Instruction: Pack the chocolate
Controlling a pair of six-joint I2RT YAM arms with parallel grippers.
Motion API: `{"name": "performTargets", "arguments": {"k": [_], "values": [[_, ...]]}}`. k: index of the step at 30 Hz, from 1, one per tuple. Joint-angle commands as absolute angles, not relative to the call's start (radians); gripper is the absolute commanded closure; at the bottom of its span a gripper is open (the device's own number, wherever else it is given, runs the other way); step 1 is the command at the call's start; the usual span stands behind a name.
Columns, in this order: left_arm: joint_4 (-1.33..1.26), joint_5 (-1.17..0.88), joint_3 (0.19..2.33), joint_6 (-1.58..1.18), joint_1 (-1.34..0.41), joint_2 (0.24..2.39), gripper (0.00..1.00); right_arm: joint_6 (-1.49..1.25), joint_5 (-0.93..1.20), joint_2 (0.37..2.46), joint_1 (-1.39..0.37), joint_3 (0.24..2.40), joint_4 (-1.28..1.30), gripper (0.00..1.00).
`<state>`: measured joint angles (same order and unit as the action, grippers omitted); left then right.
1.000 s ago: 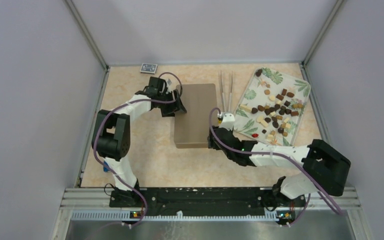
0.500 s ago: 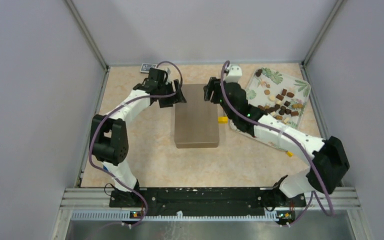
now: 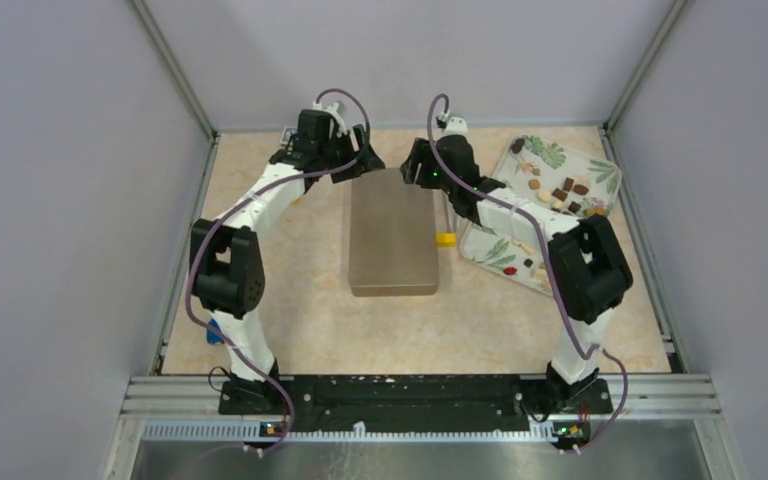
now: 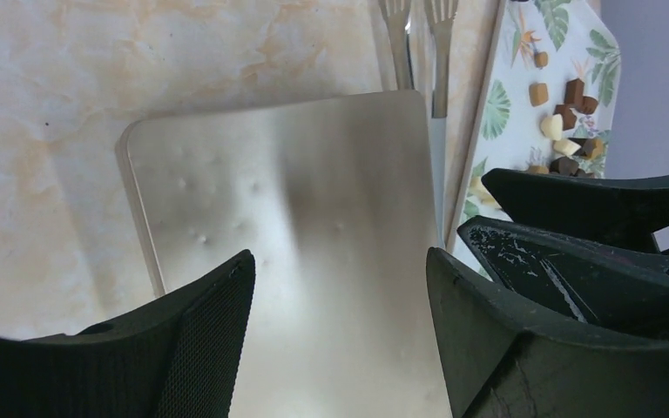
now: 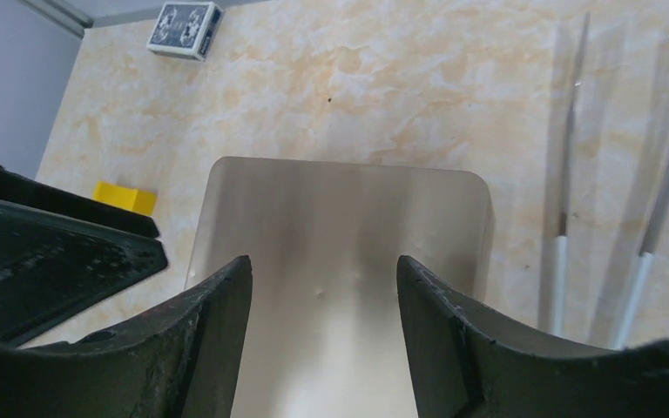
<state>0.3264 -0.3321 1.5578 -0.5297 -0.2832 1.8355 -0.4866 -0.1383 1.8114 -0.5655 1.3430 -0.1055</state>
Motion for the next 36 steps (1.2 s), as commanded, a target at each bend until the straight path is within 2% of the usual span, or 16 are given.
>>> {"name": "performTargets", "arguments": {"k": [1,4,7,19,22,28,32,36], "values": [[0.227,-0.38,1.577,-0.561,-0.282,1.952,0.24,-0.548,-0.026,1.951,-0.527,1.43,-0.177,0.39],[0.198,-0.372,1.568,-0.558,-0.28,2.04,0.25,-0.567,0.018,2.062,-0.507,1.469,-0.145,0.4],[0.228,-0.387,1.598,-0.536,-0.279,2.11,0.26,-0.562,0.037,2.08,-0.505,1.471,-0.126,0.41],[0.229,-0.341,1.595,-0.498,-0.281,1.869,0.25,-0.508,0.018,1.756,-0.506,1.407,-0.147,0.4],[0.235,-0.328,1.563,-0.487,-0.281,1.845,0.25,-0.511,0.061,1.677,-0.529,1.299,-0.154,0.4],[0.192,-0.36,1.437,-0.508,-0.28,1.831,0.25,-0.55,0.086,1.479,-0.708,0.987,-0.236,0.4],[0.145,-0.366,1.334,-0.547,-0.279,1.877,0.25,-0.654,0.097,1.475,-0.777,0.783,-0.353,0.4],[0.113,-0.389,1.264,-0.591,-0.281,1.916,0.28,-0.702,0.086,1.522,-0.784,0.683,-0.409,0.4]]}}
